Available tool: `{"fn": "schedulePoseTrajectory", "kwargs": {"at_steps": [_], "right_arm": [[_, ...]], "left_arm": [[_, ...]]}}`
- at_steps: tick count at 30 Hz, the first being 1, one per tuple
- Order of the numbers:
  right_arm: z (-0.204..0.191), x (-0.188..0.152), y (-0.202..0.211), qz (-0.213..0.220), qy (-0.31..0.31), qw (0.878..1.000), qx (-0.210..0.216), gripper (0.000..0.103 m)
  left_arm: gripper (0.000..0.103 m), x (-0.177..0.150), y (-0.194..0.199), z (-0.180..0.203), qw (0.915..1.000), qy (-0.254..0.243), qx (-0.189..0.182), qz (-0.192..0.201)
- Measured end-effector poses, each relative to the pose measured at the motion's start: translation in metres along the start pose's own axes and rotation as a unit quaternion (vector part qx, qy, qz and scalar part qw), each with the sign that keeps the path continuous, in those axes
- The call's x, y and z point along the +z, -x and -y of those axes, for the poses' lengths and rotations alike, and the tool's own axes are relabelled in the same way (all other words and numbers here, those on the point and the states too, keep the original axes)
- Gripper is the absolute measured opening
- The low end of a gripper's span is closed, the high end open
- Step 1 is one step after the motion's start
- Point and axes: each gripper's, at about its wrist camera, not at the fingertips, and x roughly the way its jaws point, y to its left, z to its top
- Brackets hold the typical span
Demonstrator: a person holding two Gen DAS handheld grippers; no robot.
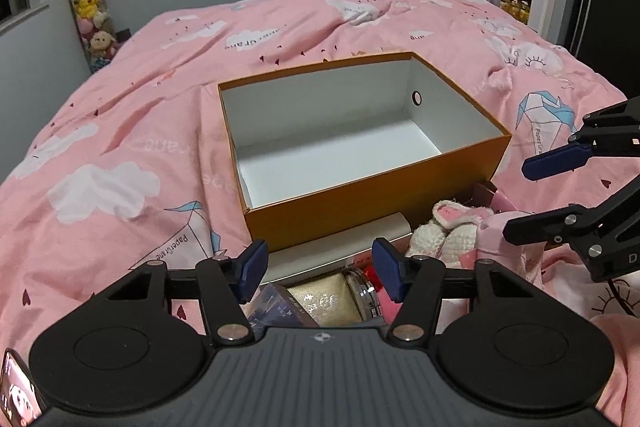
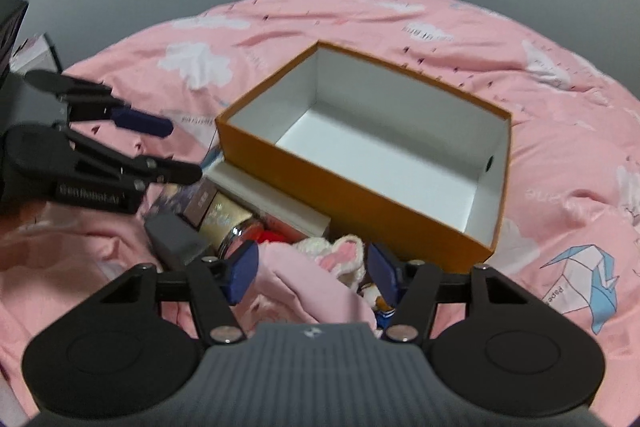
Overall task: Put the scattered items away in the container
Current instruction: 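Move both grippers toward the pile of items beside the box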
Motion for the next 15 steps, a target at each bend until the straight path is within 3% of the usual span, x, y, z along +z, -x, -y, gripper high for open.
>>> {"fn": "schedulePoseTrajectory", "kwargs": {"at_steps": [10, 15], "right_arm": [[0.020, 0.003, 0.004, -0.032, -0.031, 0.998, 0.052, 0.064], [0.023, -0.014, 0.011, -0.059, -0.031, 0.996, 0.057, 0.064]], "left_arm": [[0.068, -0.001, -0.010, -0.017, 0.9988, 0.006, -0.032, -0.037], [0.068, -0.003, -0.005, -0.005, 0.9968, -0.036, -0.064, -0.032]]}}
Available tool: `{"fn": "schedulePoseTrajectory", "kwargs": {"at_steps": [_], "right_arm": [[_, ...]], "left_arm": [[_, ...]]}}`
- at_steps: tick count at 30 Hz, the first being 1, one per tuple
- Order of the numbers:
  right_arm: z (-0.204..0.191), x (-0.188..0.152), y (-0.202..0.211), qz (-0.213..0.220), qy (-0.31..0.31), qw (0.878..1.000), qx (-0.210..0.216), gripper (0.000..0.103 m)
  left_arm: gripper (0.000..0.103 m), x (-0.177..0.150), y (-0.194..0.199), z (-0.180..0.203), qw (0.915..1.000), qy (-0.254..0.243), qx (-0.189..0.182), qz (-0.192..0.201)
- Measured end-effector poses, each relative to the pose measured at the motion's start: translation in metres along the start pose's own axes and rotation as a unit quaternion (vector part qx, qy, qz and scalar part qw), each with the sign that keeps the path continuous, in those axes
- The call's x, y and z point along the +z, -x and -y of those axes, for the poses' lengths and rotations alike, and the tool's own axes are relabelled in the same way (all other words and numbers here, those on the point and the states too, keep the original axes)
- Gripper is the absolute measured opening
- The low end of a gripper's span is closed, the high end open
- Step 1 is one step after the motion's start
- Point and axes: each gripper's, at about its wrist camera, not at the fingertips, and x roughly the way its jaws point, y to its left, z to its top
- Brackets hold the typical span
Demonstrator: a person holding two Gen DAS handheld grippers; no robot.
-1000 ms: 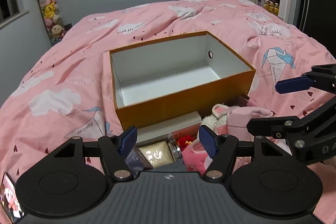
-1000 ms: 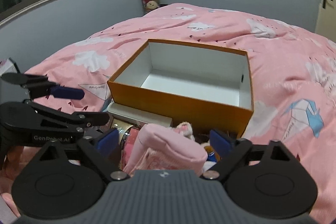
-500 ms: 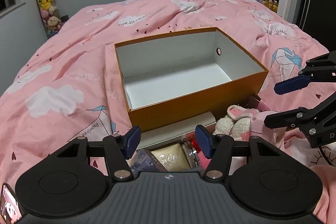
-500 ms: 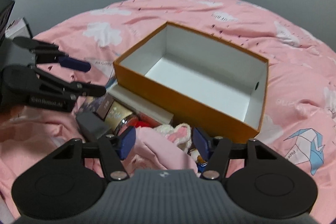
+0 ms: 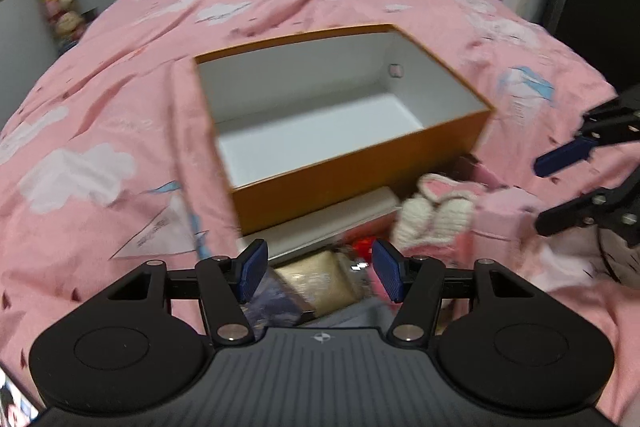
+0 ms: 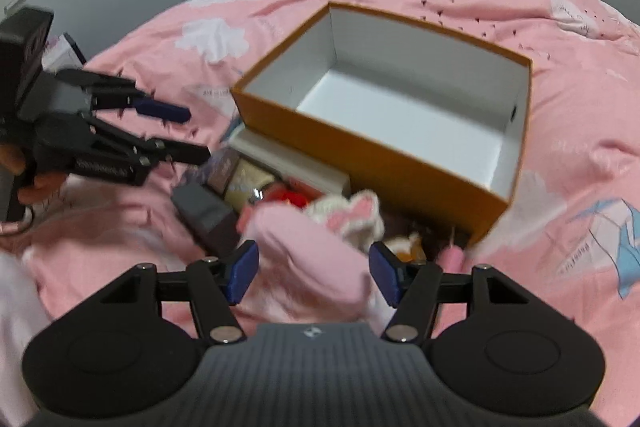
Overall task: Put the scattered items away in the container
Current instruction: 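Move both grippers toward the pile of items beside the box, then close the left gripper on the pink fabric pouch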
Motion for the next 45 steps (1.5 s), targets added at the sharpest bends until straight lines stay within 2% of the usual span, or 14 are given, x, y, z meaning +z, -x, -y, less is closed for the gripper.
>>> {"fn": "schedulePoseTrajectory", "kwargs": {"at_steps": [4, 7, 12, 17, 22, 26, 28, 30, 34, 38, 43, 45], "right_arm": [[0.003, -0.012, -0.008, -0.018, 0.005, 1.000, -0.002, 0.063], [0.003, -0.014, -0.015, -0.017, 0.011, 1.000, -0.010, 0.063], [0.003, -0.011, -0.027, -0.020, 0.028, 0.999, -0.009, 0.063], [0.011, -0.013, -0.034, -0.020, 0.005, 1.000, 0.000, 0.054], [0.014, -0.007, -0.026, -0.001, -0.016, 1.000, 0.012, 0.044], [0.020, 0.002, -0.021, 0.020, -0.041, 0.999, 0.022, 0.041], [0.023, 0.007, -0.019, 0.030, -0.054, 0.998, 0.029, 0.040], [0.025, 0.014, -0.015, 0.045, -0.056, 0.997, 0.032, 0.040], [0.031, 0.028, -0.015, 0.069, -0.065, 0.995, 0.035, 0.039], [0.043, 0.033, -0.039, 0.058, -0.108, 0.992, 0.038, 0.037], [0.060, 0.030, -0.057, 0.049, -0.161, 0.985, 0.031, 0.035], [0.067, 0.028, -0.060, 0.044, -0.176, 0.983, 0.030, 0.036]], "left_arm": [[0.068, -0.001, 0.004, 0.022, 0.9972, -0.060, -0.043, -0.001], [0.068, -0.002, 0.001, 0.037, 0.9936, -0.082, -0.077, -0.008], [0.068, -0.001, -0.012, 0.053, 0.9897, -0.090, -0.108, -0.027], [0.068, 0.001, -0.026, 0.053, 0.9886, -0.068, -0.126, -0.048], [0.045, 0.002, -0.028, 0.046, 0.9888, -0.036, -0.135, -0.051], [0.040, 0.008, -0.027, 0.036, 0.9895, -0.005, -0.139, -0.042], [0.028, 0.012, -0.023, 0.030, 0.9892, 0.008, -0.143, -0.032], [0.025, 0.018, -0.017, 0.025, 0.9889, 0.017, -0.146, -0.018], [0.017, 0.030, -0.014, 0.015, 0.9914, 0.025, -0.129, 0.001], [0.018, 0.034, -0.026, 0.011, 0.9943, 0.037, -0.100, -0.007], [0.045, 0.030, -0.023, 0.007, 0.9919, 0.054, -0.114, -0.011], [0.048, 0.029, -0.018, 0.011, 0.9925, 0.038, -0.116, -0.006]]}}
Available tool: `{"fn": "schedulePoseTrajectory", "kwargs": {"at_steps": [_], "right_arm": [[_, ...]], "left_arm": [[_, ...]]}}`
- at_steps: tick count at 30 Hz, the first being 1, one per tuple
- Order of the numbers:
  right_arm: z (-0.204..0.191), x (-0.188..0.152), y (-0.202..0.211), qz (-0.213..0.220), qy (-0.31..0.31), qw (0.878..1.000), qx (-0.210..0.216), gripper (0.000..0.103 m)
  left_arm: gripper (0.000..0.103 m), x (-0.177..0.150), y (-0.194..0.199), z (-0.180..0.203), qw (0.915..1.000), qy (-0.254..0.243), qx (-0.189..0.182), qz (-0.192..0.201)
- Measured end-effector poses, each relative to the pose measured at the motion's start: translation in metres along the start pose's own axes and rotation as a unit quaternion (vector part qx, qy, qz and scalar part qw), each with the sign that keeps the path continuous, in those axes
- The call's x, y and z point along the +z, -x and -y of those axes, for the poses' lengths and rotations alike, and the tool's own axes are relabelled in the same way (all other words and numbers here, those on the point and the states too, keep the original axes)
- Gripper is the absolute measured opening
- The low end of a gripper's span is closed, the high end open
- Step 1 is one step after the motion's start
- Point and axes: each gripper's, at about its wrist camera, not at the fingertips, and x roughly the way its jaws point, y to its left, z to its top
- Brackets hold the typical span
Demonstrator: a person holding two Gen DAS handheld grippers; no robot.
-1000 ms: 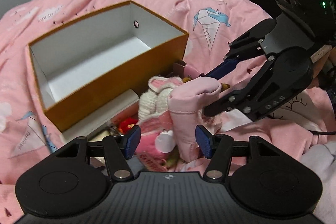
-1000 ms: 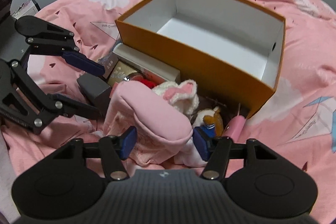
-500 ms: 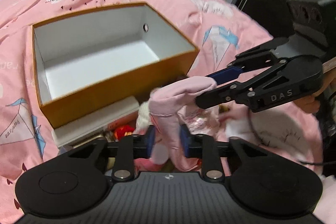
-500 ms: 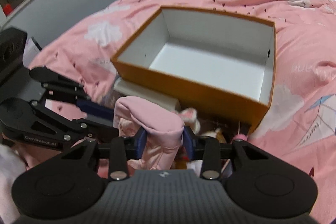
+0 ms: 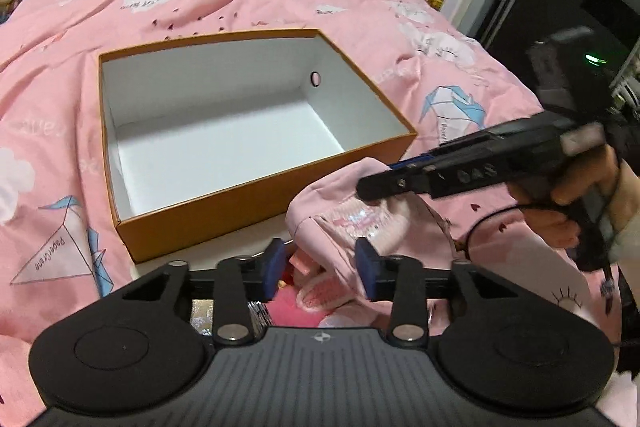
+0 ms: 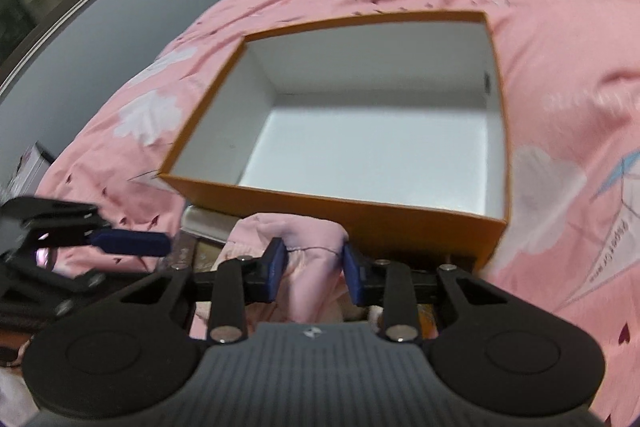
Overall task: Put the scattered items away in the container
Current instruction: 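Close the left gripper on the pink fabric pouch, then lift the pink pouch with the left gripper while the right gripper grasps the card stack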
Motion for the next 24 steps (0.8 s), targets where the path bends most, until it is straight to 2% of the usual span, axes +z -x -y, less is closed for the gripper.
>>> {"fn": "schedulePoseTrajectory", "kwargs": {"at_steps": [4, 13, 18, 24], "right_arm": [[0.000, 0.000, 0.005, 0.005, -0.009, 1.000, -0.001, 0.047], [-0.002, -0.026, 0.046, 0.033, -0.038, 0.999, 0.001, 0.048], [-0.003, -0.045, 0.057, 0.033, -0.059, 0.998, 0.001, 0.049], [-0.017, -0.073, 0.055, -0.003, -0.048, 0.999, 0.022, 0.051]], "left_arm": [[0.048, -0.005, 0.002, 0.016, 0.9987, -0.052, -0.002, -0.002], [0.046, -0.014, -0.004, 0.032, 0.9952, -0.097, 0.001, -0.013], [0.032, -0.017, -0.019, 0.032, 0.9953, -0.091, 0.023, -0.026], [0.031, -0.018, -0.026, 0.024, 0.9965, -0.070, 0.040, -0.023]]}}
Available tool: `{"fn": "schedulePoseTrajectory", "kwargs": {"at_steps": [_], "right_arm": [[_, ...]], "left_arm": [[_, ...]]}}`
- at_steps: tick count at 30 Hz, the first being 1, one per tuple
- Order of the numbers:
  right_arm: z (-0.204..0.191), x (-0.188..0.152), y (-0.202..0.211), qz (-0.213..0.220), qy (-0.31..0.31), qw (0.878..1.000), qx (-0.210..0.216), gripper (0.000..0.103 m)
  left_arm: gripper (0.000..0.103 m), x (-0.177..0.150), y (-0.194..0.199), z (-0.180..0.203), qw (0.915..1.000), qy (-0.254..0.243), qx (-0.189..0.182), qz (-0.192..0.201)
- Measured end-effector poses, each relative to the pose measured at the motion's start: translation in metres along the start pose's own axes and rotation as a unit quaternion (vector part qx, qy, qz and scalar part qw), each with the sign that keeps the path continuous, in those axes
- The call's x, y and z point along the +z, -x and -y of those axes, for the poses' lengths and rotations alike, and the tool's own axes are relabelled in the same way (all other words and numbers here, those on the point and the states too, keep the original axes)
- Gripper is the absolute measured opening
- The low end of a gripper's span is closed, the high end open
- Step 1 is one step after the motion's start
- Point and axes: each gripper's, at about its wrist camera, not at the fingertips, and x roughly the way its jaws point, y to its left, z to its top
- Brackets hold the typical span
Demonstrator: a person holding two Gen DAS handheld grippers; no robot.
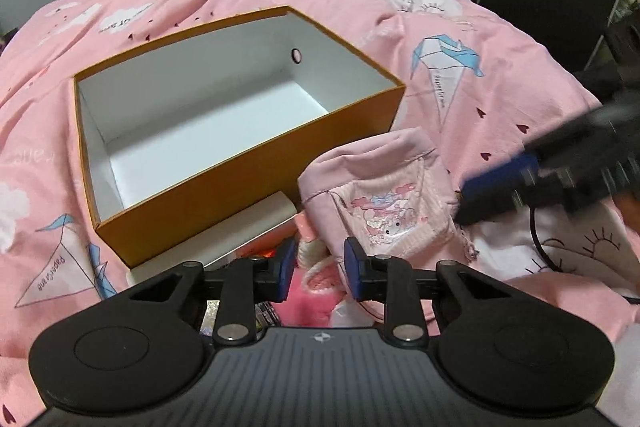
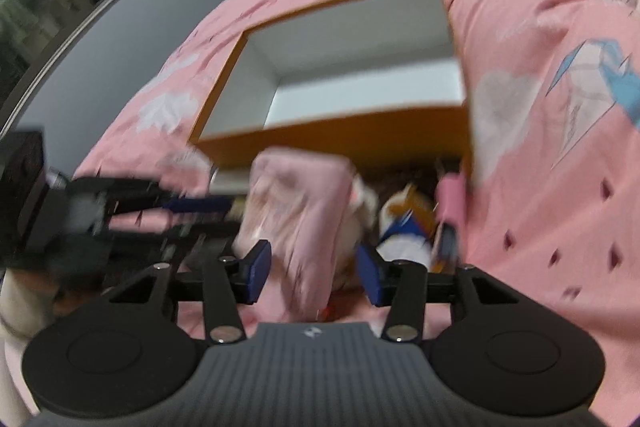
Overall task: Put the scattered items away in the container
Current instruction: 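Lift the pink pouch with the left gripper while the right gripper grasps the card stack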
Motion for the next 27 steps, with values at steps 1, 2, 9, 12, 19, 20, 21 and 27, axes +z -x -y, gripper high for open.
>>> {"fn": "schedulePoseTrajectory", "kwargs": {"at_steps": [1, 2, 9, 12, 19, 20, 21, 27], "right_arm": [[-0.003, -0.005, -0.003, -0.008, 0.004, 1.000, 0.005, 0.051], [-0.005, -0.009, -0.007, -0.016, 0.007, 1.000, 0.009, 0.051], [-0.006, -0.016, -0.028, -0.029, -0.002, 0.999, -0.014, 0.035], [-0.008, -0.009, -0.023, -0.009, -0.002, 1.000, -0.012, 0.032], [-0.005, 0.019, -0.023, 0.021, -0.036, 0.999, 0.027, 0.029], [-0.004, 0.022, -0.025, 0.023, -0.042, 0.998, 0.032, 0.029], [-0.004, 0.026, -0.027, 0.024, -0.049, 0.998, 0.038, 0.029], [-0.009, 0.034, -0.036, 0.029, -0.064, 0.997, 0.041, 0.029]], "left_arm": [[0.031, 0.000, 0.000, 0.000, 1.0000, -0.001, 0.001, 0.001], [0.031, 0.000, 0.001, 0.001, 1.0000, -0.003, 0.002, 0.002], [0.031, -0.002, 0.011, 0.007, 0.9992, -0.035, 0.007, 0.016], [0.031, -0.004, 0.021, 0.011, 0.9970, -0.068, 0.018, 0.032], [0.031, -0.015, 0.035, 0.038, 0.9798, -0.192, 0.031, 0.047], [0.031, -0.017, 0.035, 0.043, 0.9773, -0.205, 0.030, 0.046], [0.031, -0.017, 0.035, 0.046, 0.9757, -0.213, 0.026, 0.043], [0.036, -0.016, 0.026, 0.058, 0.9812, -0.191, 0.008, 0.028]]}}
